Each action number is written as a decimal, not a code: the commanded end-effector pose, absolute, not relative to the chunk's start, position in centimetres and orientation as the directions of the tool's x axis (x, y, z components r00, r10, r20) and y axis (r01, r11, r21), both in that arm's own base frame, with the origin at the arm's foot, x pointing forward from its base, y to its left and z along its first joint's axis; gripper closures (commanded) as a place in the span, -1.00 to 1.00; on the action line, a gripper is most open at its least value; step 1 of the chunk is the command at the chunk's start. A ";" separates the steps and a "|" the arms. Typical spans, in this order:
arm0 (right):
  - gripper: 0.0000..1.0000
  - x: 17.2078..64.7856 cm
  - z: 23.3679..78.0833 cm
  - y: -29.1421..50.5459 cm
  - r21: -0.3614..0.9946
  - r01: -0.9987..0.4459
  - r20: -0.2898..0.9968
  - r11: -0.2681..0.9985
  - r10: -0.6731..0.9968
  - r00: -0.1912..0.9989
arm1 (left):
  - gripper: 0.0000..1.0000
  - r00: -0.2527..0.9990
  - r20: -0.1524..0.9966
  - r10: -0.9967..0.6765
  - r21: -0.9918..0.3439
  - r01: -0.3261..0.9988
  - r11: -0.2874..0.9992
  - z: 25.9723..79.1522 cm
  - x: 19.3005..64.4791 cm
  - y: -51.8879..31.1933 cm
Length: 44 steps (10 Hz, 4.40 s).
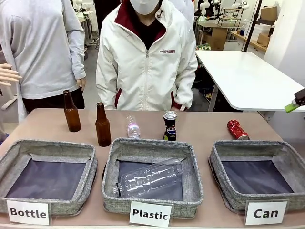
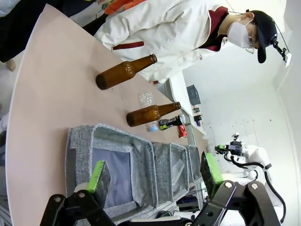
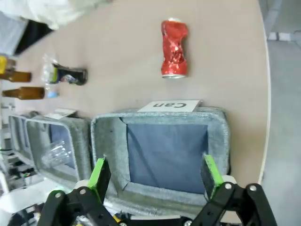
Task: Sort the can waste into the basket.
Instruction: Pick up the can waste from the table and place it in the right Fabric basket.
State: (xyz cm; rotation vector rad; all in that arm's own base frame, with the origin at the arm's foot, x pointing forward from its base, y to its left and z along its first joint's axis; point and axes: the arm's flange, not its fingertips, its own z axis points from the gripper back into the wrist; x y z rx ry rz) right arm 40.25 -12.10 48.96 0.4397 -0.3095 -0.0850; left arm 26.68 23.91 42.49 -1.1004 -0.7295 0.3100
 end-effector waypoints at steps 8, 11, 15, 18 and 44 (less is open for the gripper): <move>-1.00 48.8 43.5 0.8 -0.019 0.043 0.301 0.999 -0.035 0.953 | -1.00 0.719 0.404 0.565 -0.885 0.150 0.440 42.5 26.8 23.9; -1.00 47.5 43.4 1.9 -0.044 -0.083 0.298 0.996 0.092 0.950 | -1.00 0.719 0.404 0.565 -0.885 0.150 0.440 42.5 26.8 23.9; -1.00 53.5 40.3 1.3 0.076 -0.192 0.266 0.978 0.165 0.950 | -1.00 0.719 0.404 0.565 -0.885 0.150 0.440 42.5 26.8 23.9; -1.00 58.3 38.0 -0.1 0.022 -0.084 0.244 0.996 0.077 0.967 | -1.00 0.719 0.404 0.565 -0.885 0.150 0.440 42.5 26.8 23.9; 1.00 62.2 35.3 -2.2 0.020 -0.035 0.170 0.999 0.031 0.985 | -1.00 0.719 0.404 0.565 -0.885 0.150 0.440 42.5 26.8 23.9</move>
